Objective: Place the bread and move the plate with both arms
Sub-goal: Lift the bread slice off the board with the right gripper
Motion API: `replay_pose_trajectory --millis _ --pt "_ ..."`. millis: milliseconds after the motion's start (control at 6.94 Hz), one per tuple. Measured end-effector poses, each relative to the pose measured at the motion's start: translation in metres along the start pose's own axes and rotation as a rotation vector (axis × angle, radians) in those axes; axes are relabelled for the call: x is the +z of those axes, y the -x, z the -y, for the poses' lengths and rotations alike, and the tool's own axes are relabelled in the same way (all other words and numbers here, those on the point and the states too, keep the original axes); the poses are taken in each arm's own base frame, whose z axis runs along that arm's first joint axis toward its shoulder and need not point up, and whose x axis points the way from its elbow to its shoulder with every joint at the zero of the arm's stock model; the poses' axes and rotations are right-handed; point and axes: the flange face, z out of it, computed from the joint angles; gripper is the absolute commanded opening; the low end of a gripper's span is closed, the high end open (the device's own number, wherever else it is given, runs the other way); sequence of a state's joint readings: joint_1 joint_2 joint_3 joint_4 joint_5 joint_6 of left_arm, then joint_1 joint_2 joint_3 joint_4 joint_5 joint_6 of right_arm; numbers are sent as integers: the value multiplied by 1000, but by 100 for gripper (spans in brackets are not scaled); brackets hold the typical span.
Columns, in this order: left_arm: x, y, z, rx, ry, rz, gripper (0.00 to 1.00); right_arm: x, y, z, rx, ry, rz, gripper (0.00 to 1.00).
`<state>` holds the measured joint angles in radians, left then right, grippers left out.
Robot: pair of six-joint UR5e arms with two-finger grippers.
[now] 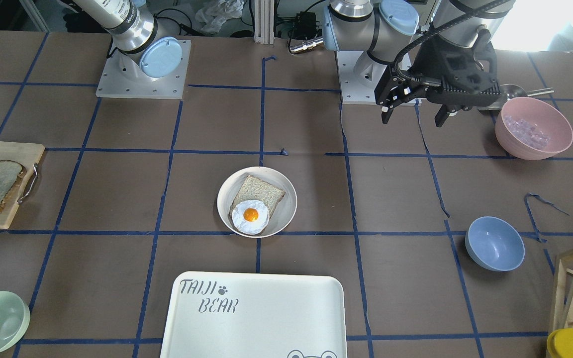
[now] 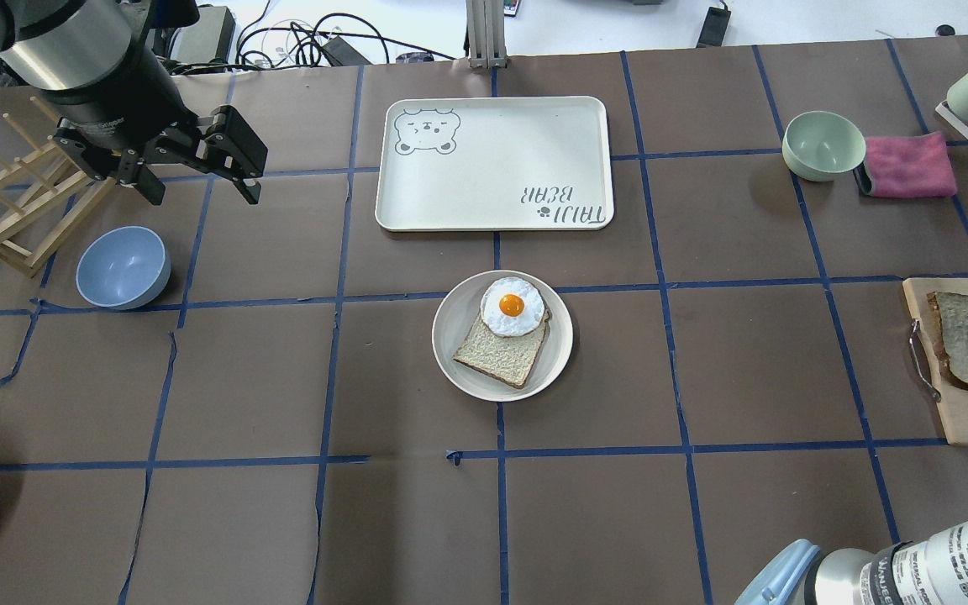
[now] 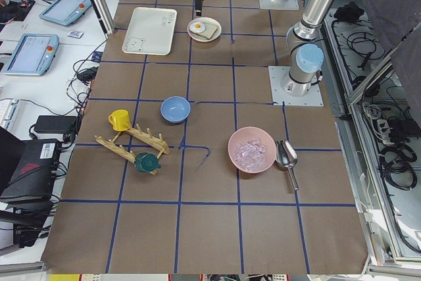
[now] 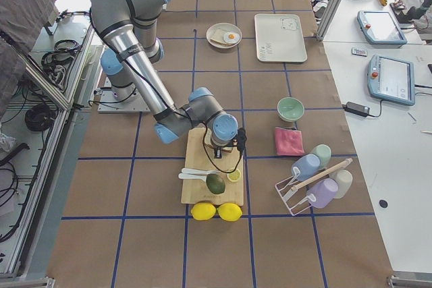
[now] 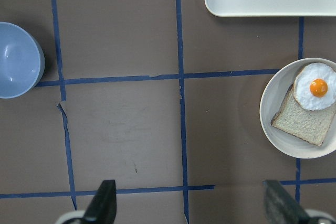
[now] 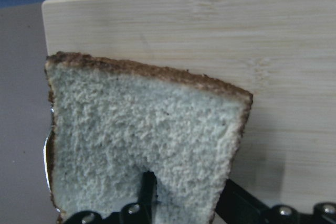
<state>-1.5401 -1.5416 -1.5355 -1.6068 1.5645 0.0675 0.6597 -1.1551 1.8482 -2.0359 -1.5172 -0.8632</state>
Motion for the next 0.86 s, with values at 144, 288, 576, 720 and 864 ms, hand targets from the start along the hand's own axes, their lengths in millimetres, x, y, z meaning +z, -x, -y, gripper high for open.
replay_pose_trajectory --millis 144,288,576,720,864 --pt "0 0 0 0 0 0 100 -1 0 -1 1 7 -7 0" --pt "0 0 0 0 0 0 100 -3 0 -1 1 9 -11 0" --pt "0 0 0 0 1 2 100 -4 2 0 -11 4 -18 0" --pt "0 0 0 0 1 3 100 -5 3 2 -23 3 -21 0" --pt "0 0 0 0 1 4 100 -10 5 4 -38 -7 -37 0"
